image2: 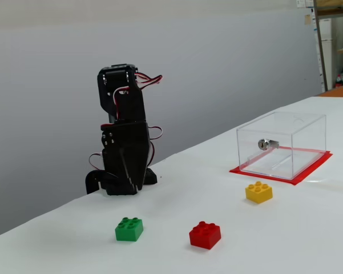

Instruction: Pick the green lego brick and place it into the transparent box

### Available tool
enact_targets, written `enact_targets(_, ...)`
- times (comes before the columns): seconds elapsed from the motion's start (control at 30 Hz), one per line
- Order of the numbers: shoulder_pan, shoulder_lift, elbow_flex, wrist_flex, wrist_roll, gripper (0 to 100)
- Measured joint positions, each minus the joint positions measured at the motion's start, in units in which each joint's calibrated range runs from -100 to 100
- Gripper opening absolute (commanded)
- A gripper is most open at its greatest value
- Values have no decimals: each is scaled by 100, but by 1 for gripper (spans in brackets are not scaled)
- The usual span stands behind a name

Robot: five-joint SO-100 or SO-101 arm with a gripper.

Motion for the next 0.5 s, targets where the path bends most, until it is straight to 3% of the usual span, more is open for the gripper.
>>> enact_targets(0.17, 246, 474, -26, -266, -10, 38)
enact_targets(0.5, -64, 541, 115, -608, 39, 43)
